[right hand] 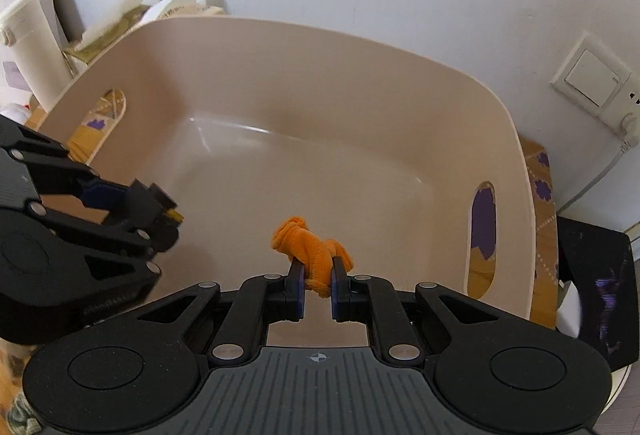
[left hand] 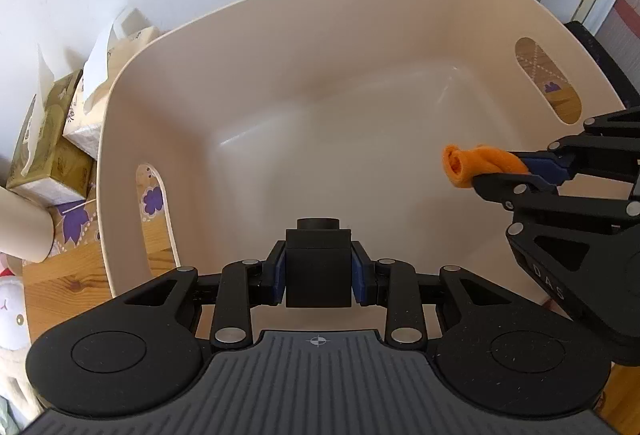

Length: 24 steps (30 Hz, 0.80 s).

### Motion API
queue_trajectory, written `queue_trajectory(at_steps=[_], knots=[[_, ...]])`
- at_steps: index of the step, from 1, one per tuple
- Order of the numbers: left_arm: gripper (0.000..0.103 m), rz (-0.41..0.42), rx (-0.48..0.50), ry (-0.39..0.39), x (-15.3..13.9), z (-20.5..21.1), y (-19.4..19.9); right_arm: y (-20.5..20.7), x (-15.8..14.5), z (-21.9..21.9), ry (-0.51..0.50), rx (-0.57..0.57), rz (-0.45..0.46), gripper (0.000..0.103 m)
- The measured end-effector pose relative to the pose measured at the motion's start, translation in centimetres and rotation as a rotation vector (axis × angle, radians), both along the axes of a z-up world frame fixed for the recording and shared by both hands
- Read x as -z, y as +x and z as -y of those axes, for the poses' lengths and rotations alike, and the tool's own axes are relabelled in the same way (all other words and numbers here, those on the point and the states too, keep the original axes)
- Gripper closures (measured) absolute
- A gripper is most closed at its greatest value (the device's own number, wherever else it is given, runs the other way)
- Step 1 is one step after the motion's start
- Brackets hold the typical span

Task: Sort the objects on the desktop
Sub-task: 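Open both grippers to drop the orange toy and black eraser into the basket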

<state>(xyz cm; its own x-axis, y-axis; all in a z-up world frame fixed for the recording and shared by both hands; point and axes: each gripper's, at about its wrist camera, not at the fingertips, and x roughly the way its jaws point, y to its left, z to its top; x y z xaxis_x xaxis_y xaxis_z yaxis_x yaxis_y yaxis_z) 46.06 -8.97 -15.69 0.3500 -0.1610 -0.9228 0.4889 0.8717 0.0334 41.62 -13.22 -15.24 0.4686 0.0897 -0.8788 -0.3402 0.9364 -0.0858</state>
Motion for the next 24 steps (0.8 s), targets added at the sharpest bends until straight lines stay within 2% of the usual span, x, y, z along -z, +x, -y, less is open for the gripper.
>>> queue_trajectory(at_steps=[10,11,12,13,16,18,24], knots=[[0.071,-0.005,0.027,0.007,0.1,0.3,0.0,-0.5,-0.1,0.4,-0.019,0.02,0.009,0.09],[0.071,-0.009,0.027,0.007,0.1,0.3,0.0,-0.4,-0.1,0.4,-0.019,0.02,0.008,0.084],[0.07,-0.013,0.027,0.007,0.1,0.3,0.0,-0.5,-0.2,0.5,-0.02,0.022,0.007,0.071],[0.069,-0.016,0.027,0.009,0.2,0.3,0.1,-0.5,-0.2,0.6,-0.019,0.025,0.005,0.069],[0.053,-0.008,0.018,0.011,-0.2,0.2,0.0,-0.4,-0.2,0.5,-0.02,0.025,0.004,0.068],[0.042,-0.001,0.016,0.0,-0.4,0.0,0.0,-0.4,-0.4,0.4,-0.022,0.025,0.012,0.055],[0.041,0.009,0.016,-0.015,-1.3,-0.4,-0.2,-0.5,-1.4,0.9,-0.036,0.069,0.043,0.033]])
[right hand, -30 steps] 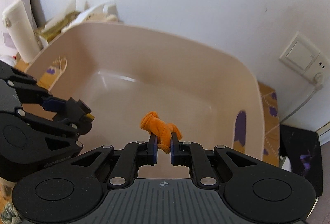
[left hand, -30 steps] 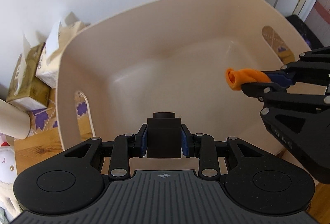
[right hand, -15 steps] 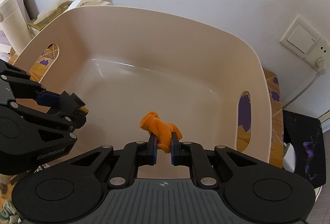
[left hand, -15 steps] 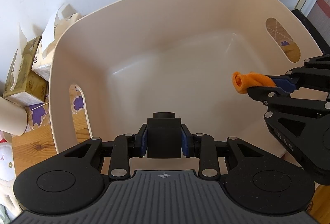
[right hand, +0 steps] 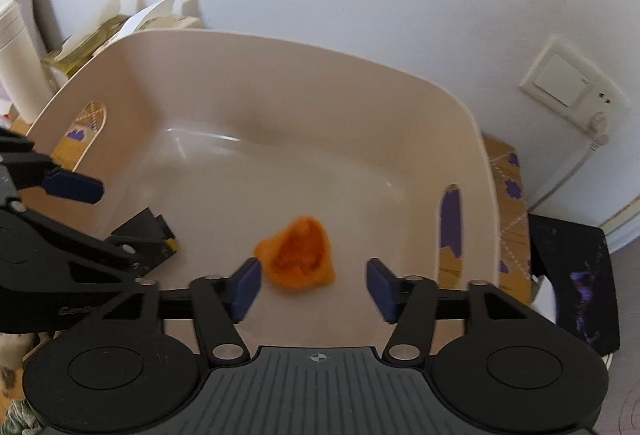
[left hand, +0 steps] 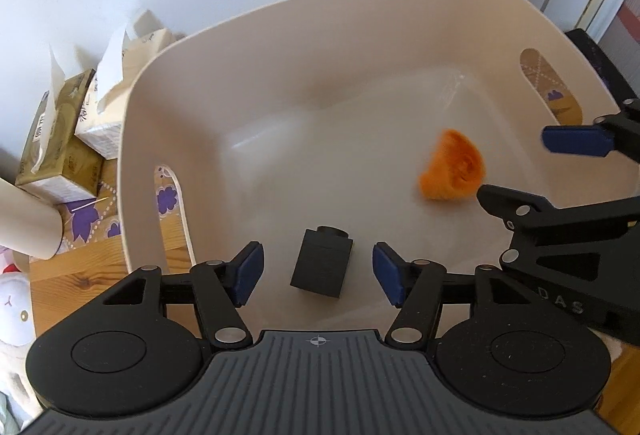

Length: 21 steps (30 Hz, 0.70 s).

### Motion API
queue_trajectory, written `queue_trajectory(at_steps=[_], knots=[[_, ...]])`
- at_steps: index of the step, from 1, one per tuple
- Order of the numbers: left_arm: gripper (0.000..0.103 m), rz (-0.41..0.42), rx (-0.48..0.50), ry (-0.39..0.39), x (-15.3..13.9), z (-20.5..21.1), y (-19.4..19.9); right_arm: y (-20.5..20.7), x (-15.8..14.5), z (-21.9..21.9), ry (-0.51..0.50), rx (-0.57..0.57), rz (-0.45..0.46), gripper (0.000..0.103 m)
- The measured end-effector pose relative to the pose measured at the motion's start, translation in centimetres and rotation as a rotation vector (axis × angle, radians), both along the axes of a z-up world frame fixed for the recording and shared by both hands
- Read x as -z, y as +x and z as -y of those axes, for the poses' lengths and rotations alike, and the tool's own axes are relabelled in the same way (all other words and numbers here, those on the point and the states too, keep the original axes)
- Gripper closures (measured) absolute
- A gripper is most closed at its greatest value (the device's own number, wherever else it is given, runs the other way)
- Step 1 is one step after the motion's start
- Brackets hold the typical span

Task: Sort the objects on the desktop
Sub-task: 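Open both grippers to drop the orange toy and black eraser into the basket, then move both grippers back over the cluttered table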

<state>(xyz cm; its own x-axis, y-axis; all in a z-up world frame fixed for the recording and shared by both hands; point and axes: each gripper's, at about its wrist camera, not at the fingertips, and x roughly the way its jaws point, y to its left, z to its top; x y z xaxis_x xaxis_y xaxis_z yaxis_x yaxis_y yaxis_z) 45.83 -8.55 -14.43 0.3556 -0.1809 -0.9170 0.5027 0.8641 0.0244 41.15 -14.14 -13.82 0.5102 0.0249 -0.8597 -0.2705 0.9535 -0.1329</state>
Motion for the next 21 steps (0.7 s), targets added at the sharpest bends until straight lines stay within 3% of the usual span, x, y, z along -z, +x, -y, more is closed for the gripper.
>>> queue_trajectory(at_steps=[8,21], knots=[[0.028,0.053,-0.016,-0.04,-2.6,-1.1,-1.3,-1.7,-2.2,1.4,0.03,0.053,0.052,0.01],[0.023,0.136,0.011,-0.093,-6.4,-2.9,-3.8,-7.0,-5.2,2.3,0.031,0.069,0.102,0.0]])
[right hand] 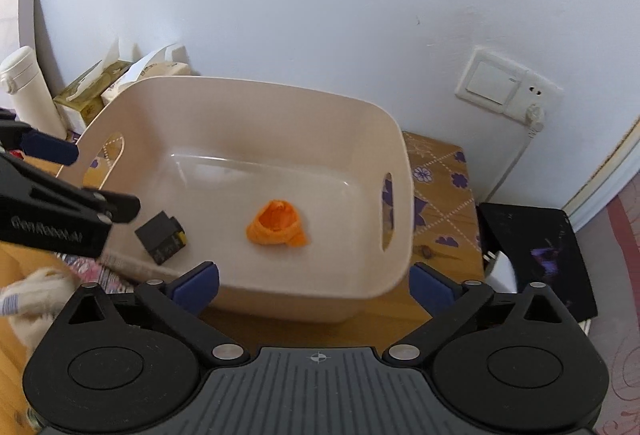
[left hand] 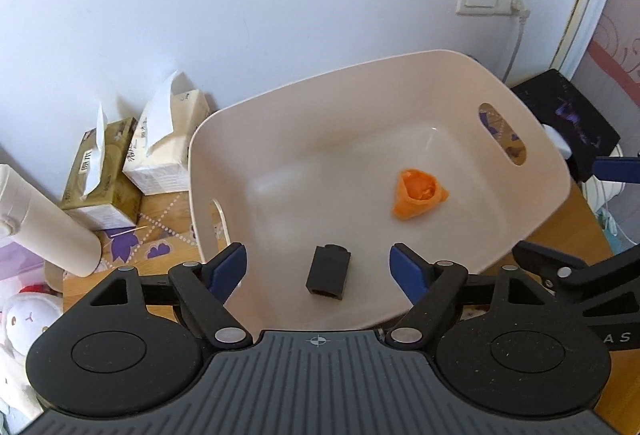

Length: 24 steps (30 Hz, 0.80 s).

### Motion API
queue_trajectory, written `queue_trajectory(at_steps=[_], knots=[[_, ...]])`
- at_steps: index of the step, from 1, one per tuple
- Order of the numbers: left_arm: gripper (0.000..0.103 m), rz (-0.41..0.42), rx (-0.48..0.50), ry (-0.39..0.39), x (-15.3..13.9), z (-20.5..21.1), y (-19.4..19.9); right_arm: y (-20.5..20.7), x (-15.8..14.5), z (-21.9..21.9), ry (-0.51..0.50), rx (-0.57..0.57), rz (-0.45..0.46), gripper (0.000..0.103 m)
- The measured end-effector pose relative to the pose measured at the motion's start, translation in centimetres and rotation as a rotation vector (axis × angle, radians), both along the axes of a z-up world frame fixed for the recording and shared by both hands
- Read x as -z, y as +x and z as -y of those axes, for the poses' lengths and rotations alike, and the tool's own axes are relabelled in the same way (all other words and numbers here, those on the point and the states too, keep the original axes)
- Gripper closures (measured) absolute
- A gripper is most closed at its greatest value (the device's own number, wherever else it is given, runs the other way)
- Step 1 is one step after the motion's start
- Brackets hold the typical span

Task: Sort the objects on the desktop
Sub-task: 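Move both grippers back over the cluttered table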

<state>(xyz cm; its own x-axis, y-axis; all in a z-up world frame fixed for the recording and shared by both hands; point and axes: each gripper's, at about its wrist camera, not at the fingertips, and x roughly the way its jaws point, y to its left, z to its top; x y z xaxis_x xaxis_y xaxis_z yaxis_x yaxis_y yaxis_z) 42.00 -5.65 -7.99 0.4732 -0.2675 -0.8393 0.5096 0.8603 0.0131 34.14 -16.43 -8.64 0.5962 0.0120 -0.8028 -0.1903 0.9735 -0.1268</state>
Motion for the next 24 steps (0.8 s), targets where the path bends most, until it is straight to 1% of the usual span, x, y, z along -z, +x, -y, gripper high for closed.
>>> queue_trajectory(at_steps=[5,10,15,22,23,24], knots=[[0.023,0.01,0.012,-0.012,-0.8,-0.9,-1.6,-2.0,-0.5,0.8,0.0,-0.001,-0.007,0.0],[0.022,0.017,0.033,-0.017,-1.0,-1.9,-3.1,-4.1,-0.2,1.1,-0.013,-0.005,-0.023,0.0],[0.022,0.022,0.038,0.007,-0.1,-3.2,-4.1,-6.2,0.4,1.2,-0.002,0.006,-0.041,0.0],[0.022,0.014,0.023,0.01,1.4,-5.6,-5.5,-8.4,1.6,1.3,0.0,0.021,-0.078,0.0],[0.022,0.004,0.05,0.006,1.7,-6.0,-5.7,-8.7,1.9,1.3,-0.001,0.025,-0.086,0.0],[0.022,-0.003,0.051,0.003,1.9,-6.4,-6.0,-9.0,2.1,1.4,-0.002,0.029,-0.092,0.0]])
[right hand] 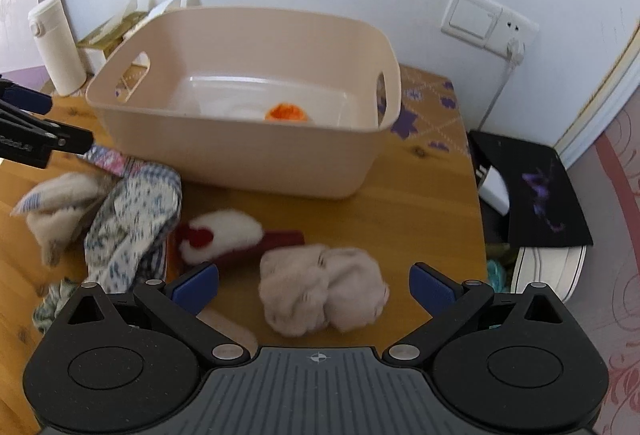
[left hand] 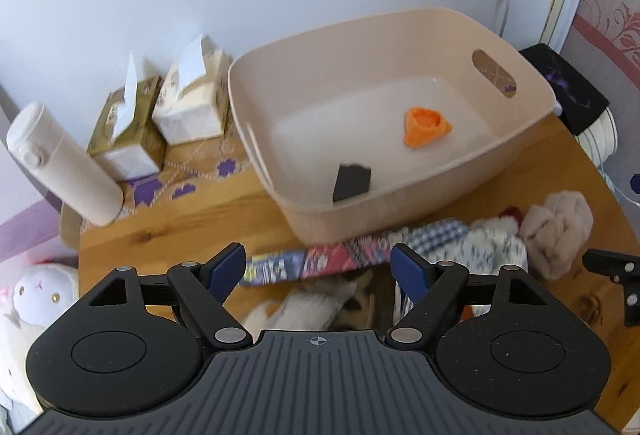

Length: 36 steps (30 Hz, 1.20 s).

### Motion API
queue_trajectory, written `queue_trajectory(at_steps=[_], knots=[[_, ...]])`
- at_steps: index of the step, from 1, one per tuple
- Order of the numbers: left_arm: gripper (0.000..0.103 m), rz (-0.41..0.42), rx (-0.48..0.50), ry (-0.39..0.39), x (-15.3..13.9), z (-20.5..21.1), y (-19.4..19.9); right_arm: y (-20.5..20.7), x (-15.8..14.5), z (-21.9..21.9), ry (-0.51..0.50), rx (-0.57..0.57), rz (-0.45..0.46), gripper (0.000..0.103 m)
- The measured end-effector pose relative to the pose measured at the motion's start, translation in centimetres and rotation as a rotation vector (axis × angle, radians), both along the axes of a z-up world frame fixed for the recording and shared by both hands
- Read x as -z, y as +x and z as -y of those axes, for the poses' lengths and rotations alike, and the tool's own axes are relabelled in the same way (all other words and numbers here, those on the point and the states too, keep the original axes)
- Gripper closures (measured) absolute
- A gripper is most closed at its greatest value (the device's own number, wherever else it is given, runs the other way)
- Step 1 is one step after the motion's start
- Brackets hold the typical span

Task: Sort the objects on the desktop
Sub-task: 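Move both grippers back over the cluttered table, then grasp the beige plush cloth with the right gripper while the left grasps the green scrunchie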

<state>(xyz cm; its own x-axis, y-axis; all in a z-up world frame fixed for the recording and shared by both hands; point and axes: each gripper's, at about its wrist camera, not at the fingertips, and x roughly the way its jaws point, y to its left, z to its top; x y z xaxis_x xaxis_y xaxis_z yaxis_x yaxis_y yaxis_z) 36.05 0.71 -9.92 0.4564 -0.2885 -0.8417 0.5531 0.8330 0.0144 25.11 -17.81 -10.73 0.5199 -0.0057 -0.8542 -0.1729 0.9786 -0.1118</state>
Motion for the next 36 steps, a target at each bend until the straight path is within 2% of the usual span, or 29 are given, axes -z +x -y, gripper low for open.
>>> queue_trajectory(at_steps=[16,22,25,29,36], knots=[[0.022,-0.113,-0.006,-0.02,3.8,-5.2,-4.0,-5.4,2.7,1.0,0.006,0.035,-0.061,0.0],[0.022,-0.147,0.015,-0.029,4.6,-5.8,-5.5,-7.0,3.2,0.5,0.067,0.045,-0.079,0.0],[0.022,-0.174,0.023,-0.061,4.9,-6.0,-6.2,-7.5,3.3,-0.5,0.081,0.012,-0.076,0.0],[0.022,-0.191,0.056,-0.066,4.8,-5.7,-6.9,-8.0,3.4,-2.0,0.087,-0.065,-0.079,0.0],[0.022,-0.25,0.067,-0.052,5.8,-5.1,-8.7,-8.3,4.2,-3.3,0.112,-0.119,-0.116,0.0]])
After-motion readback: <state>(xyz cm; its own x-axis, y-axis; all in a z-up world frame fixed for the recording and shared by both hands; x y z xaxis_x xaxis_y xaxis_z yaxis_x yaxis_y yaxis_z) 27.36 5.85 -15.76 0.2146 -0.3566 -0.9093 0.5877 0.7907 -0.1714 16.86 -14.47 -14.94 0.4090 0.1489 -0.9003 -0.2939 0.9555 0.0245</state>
